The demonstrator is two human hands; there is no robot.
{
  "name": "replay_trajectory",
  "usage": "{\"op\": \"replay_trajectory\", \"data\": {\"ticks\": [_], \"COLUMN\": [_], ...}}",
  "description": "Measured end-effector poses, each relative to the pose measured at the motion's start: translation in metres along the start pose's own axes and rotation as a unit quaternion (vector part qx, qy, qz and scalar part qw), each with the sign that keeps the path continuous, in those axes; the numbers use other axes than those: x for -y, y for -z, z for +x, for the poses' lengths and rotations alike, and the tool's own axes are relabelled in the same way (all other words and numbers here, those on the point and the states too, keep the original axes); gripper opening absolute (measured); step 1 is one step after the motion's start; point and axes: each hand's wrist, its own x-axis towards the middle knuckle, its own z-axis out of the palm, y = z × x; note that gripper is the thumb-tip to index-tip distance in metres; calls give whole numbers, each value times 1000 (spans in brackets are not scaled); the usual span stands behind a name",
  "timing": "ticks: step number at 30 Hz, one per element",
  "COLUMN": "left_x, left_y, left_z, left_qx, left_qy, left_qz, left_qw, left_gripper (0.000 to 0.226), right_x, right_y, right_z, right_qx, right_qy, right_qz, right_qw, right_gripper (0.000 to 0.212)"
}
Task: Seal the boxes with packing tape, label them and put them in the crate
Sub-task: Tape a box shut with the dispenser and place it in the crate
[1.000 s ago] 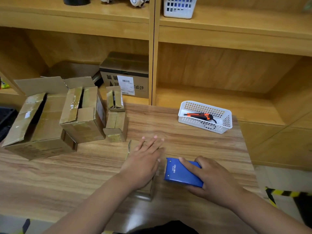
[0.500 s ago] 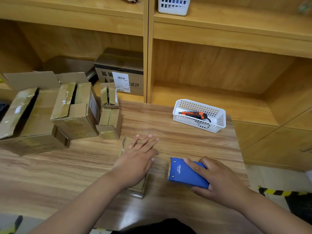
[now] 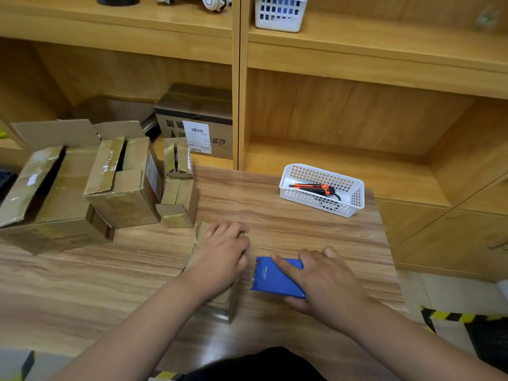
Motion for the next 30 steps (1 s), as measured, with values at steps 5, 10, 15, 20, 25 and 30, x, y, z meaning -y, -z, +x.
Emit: {"op": "replay_trajectory", "data": {"ticks": [5,10,15,20,25,30], "left_x": [2,4,1,0,17,15], "left_y": [2,8,9,8,15,16], "left_z": [3,7,13,14,10,10], "left_qx": [20,50,63,70,44,43], "left_qy": [43,61,74,78,110,118], "left_qz": [-52,-87,-73,-65,-97,-139], "left_qw": [998,993,993,992,988,982], "left_gripper": [18,11,5,12,15,15], "right_x": [9,30,37,31,3,-1], "right_y": [9,30,33,27,-11,-76], "right_z": [5,12,21,26,10,-2], "right_qx": [-3,56,84,108,160,123], "right_qy": [-2,-33,-54,-68,-122,-213], "right_qz": [-15,-12,-11,-12,4,0], "right_qw": [1000,998,995,992,980,969], "right_gripper": [78,72,68,55,66,95]}}
